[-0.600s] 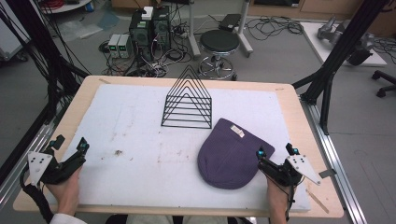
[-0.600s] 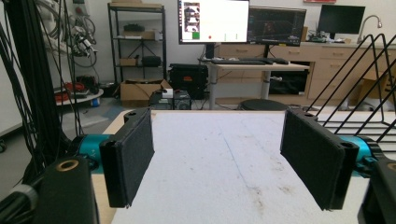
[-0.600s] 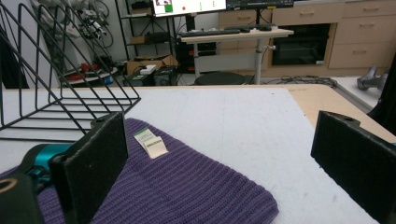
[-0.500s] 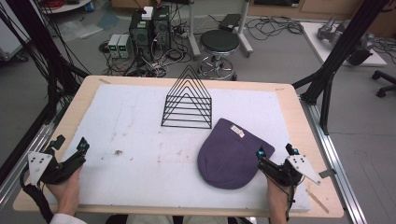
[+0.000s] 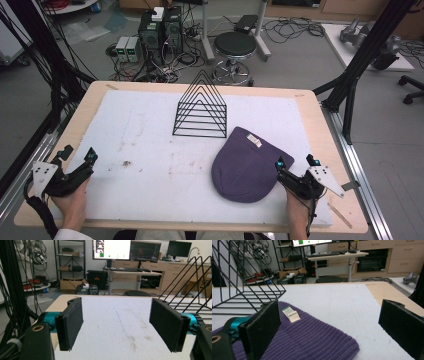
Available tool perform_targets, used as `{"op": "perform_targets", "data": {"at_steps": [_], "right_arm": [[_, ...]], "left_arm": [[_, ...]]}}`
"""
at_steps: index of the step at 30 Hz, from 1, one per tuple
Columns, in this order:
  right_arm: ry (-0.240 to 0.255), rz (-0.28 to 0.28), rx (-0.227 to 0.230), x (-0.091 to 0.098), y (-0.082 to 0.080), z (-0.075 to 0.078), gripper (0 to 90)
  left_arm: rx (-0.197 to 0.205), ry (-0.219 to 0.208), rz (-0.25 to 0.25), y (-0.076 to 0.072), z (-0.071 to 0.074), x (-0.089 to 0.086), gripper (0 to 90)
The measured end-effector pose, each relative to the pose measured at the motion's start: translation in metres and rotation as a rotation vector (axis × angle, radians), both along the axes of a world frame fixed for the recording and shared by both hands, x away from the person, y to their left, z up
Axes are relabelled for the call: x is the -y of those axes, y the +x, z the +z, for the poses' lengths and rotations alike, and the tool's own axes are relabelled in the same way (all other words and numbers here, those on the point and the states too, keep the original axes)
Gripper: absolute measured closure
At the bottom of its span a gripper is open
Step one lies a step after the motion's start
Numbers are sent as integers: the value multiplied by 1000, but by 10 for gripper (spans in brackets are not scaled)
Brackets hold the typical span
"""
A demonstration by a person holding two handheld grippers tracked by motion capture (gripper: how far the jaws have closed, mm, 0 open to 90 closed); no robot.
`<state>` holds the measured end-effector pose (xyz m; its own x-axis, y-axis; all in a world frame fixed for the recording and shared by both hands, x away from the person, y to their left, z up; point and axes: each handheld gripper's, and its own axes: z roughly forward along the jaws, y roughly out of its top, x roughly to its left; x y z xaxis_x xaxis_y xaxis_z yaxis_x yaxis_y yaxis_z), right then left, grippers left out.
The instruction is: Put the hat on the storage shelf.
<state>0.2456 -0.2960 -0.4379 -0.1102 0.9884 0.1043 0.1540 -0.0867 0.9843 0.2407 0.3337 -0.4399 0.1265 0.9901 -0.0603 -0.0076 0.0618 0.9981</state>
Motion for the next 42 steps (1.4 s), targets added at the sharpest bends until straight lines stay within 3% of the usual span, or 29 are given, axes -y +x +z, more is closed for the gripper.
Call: {"op": "perform_targets", "data": {"at_steps": [10,19,27,36,42], "right_arm": [[-5,18,-8,0,2,-1,33],[-35,107,-9,-8,6,1,33],[-20,249,-9,-12,9,3,33],[-8,350,-24,-15,11,11,32],[-64,438,-63,-21,14,13,33]], "left_arm": [[-11,-3,-17,2,-1,2,271],[-14,-8,-27,5,-2,3,270],[-23,-6,-38,7,-2,4,269],[-19,-14,-42,7,-2,3,272],[-20,-21,-48,7,-2,3,272]]}}
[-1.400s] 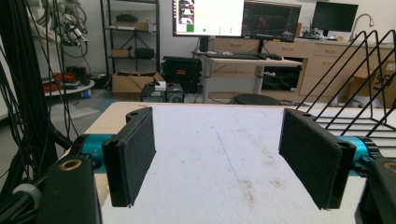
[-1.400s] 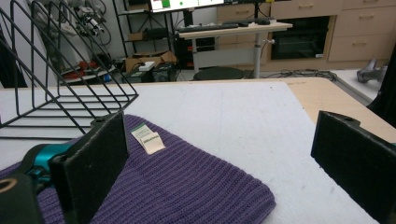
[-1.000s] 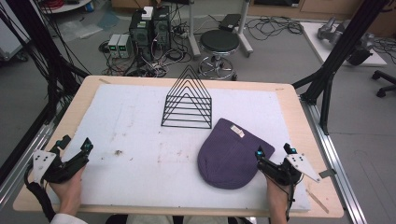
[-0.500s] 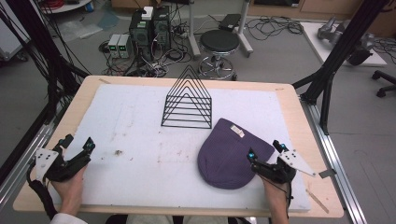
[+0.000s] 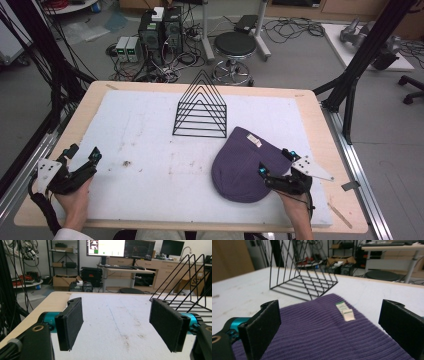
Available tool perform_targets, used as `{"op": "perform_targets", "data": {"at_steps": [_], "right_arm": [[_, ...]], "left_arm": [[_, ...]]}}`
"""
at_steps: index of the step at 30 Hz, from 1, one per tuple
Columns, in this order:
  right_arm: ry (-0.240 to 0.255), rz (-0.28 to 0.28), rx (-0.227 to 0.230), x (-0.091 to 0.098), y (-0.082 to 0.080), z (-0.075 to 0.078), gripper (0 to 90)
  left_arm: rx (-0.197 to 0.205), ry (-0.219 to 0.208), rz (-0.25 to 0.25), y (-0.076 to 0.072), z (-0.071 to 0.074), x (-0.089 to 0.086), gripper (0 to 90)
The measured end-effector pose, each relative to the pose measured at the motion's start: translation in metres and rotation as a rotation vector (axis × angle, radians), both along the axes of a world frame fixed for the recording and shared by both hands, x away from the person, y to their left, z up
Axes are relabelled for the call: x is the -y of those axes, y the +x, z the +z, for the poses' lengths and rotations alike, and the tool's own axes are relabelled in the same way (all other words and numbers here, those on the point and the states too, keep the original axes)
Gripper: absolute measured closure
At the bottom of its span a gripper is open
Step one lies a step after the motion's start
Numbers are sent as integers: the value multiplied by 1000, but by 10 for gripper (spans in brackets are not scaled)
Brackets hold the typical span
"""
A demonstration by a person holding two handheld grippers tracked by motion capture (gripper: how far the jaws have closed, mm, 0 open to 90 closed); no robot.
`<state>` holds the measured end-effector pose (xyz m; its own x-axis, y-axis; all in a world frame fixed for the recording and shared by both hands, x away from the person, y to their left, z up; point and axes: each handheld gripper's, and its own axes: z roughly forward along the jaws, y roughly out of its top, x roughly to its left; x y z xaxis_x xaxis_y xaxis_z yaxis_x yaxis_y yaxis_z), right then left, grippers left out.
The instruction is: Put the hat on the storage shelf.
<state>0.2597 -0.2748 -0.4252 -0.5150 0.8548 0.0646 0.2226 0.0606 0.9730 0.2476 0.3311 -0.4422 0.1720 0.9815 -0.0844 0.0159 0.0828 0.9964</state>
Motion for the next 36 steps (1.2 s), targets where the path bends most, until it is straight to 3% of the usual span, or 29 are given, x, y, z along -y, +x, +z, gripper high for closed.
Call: {"op": "perform_targets", "data": {"at_steps": [7,13,19,26,31,36], "right_arm": [[-50,49,-23,-4,1,0,33],[-133,98,-45,-10,2,-2,33],[-156,154,-64,-14,3,-4,33],[-222,226,-97,-25,4,-6,33],[-236,242,-96,-28,4,-6,33],[-240,302,-107,-31,4,-7,33]], "left_arm": [[-2,-14,0,-1,0,-2,278],[-7,-20,-3,0,0,-2,275],[-14,-21,-4,1,-1,-2,275],[-18,-21,-11,1,-1,-2,275],[-19,-23,-12,1,-1,-2,275],[-23,-27,-8,2,-1,-2,268]]}}
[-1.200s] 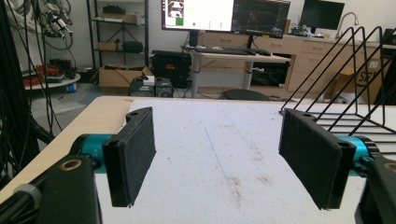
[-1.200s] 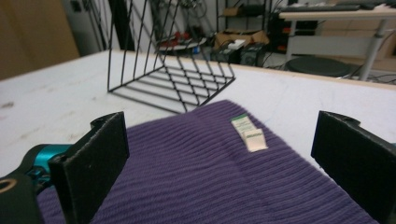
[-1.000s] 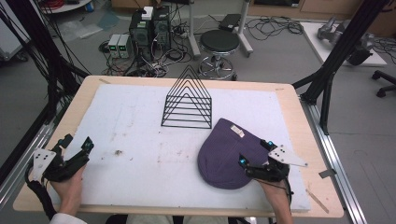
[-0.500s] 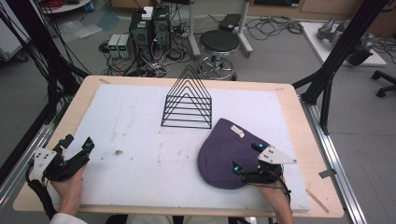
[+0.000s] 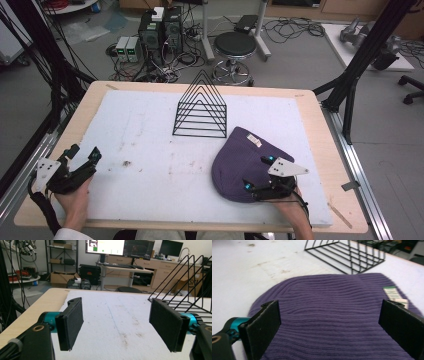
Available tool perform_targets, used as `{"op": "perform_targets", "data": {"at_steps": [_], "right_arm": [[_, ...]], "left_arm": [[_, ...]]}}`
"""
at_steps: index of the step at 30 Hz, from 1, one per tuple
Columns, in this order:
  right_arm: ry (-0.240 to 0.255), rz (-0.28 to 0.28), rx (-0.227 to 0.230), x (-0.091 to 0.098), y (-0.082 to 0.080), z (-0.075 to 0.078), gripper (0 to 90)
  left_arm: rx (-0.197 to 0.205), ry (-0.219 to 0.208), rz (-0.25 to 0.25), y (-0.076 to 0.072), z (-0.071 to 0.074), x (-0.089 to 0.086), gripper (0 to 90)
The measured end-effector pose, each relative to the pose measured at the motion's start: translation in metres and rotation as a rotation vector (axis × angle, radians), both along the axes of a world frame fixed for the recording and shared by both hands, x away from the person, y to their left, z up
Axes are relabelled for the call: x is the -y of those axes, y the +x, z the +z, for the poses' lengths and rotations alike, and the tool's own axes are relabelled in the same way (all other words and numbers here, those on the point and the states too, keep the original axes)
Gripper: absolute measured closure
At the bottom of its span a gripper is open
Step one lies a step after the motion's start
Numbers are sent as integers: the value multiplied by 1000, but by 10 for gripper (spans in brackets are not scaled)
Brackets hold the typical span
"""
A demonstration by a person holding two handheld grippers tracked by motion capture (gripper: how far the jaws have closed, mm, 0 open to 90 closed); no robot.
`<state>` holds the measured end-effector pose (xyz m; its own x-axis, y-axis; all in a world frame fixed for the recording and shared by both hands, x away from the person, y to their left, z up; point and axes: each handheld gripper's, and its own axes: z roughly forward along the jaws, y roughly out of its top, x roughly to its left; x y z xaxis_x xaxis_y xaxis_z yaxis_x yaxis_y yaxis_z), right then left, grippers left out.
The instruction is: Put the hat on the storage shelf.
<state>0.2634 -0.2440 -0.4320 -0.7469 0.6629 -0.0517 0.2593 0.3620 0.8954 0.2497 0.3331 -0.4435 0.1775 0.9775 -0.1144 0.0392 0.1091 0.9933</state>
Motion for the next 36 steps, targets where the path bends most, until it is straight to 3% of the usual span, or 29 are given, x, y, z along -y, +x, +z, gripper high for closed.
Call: {"op": "perform_targets", "data": {"at_steps": [5,20,28,36], "right_arm": [[-16,56,-27,-5,0,-2,33],[-90,196,-33,-16,-1,-7,33],[-186,304,-56,-26,-3,-12,33],[-224,324,-86,-27,-1,-16,33]], "left_arm": [[-6,-11,6,0,0,-2,261],[-14,4,-19,2,-1,2,259],[-15,5,-11,2,-1,1,259],[-15,5,-9,2,-1,1,258]]}}
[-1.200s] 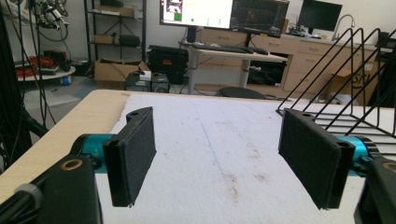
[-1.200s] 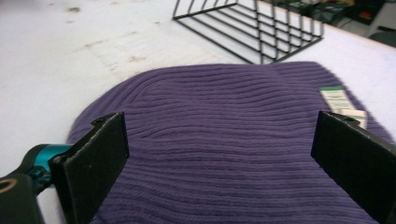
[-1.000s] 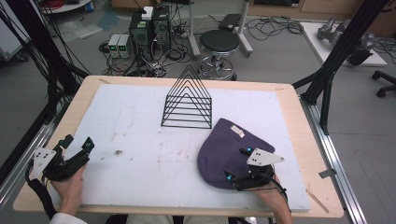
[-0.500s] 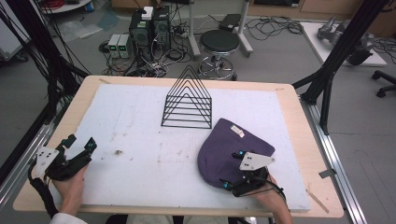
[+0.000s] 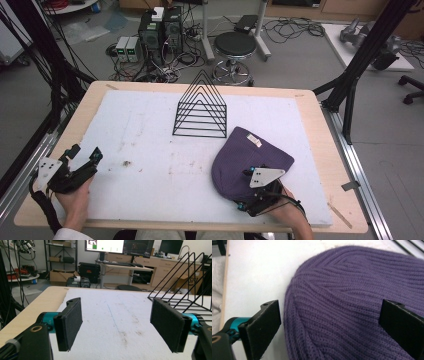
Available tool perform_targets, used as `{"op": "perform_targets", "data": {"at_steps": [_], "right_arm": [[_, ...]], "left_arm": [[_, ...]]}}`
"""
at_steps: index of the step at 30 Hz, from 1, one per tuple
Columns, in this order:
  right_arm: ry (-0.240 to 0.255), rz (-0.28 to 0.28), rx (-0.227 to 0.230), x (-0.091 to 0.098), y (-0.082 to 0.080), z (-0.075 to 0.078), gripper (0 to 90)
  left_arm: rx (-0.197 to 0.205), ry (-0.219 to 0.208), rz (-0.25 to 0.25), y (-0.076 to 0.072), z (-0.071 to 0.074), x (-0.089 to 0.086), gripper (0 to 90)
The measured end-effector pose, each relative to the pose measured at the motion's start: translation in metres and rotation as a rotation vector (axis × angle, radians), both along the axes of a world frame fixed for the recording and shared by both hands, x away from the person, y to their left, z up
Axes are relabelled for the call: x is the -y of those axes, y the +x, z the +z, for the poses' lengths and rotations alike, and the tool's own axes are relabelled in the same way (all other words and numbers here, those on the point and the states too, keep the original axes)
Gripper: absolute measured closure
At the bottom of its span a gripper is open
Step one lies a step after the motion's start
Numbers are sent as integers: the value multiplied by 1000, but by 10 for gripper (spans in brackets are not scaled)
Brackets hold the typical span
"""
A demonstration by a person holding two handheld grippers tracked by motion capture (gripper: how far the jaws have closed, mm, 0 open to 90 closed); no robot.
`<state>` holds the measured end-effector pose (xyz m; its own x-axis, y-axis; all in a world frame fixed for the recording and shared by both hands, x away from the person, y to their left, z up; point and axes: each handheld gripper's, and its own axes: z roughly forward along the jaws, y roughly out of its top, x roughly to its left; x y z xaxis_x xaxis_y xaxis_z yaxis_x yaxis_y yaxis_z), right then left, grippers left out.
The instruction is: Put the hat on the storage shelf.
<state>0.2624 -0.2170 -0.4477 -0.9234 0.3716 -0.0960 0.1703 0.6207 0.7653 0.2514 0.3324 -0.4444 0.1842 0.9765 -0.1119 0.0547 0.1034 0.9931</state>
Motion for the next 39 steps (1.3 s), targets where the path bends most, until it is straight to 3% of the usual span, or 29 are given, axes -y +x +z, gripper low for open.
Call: {"op": "perform_targets", "data": {"at_steps": [3,5,11,12,15,17,18,22,25,33,36,39], "right_arm": [[-11,0,2,0,0,-1,33],[-54,0,14,-1,1,-4,51],[-46,-22,-5,0,3,-4,73],[-37,-27,-19,0,4,-5,124],[-32,-36,-22,2,4,-4,166],[-24,-56,-29,2,5,-3,242],[-23,-83,-21,3,5,-2,335],[-36,-182,-27,3,7,2,553],[-61,-236,-22,0,8,4,657],[-35,-260,-20,1,7,6,706],[-6,-283,-30,3,7,9,707],[50,-334,-6,5,8,14,707]], "left_arm": [[0,-1,0,0,0,0,258],[3,-4,0,0,0,0,259],[-3,-14,-3,0,0,0,259],[-3,-15,-4,0,0,0,258],[-4,-17,-3,1,-1,-1,258],[-4,-19,-3,1,-1,-1,259],[-4,-19,-3,1,-1,-1,258],[-6,-18,-3,0,-1,-1,258],[-6,-21,-4,1,-1,-1,259],[-4,-22,-4,1,-1,-1,258],[-3,-20,-7,1,-1,0,259],[-3,-15,-12,1,-1,1,258]]}}
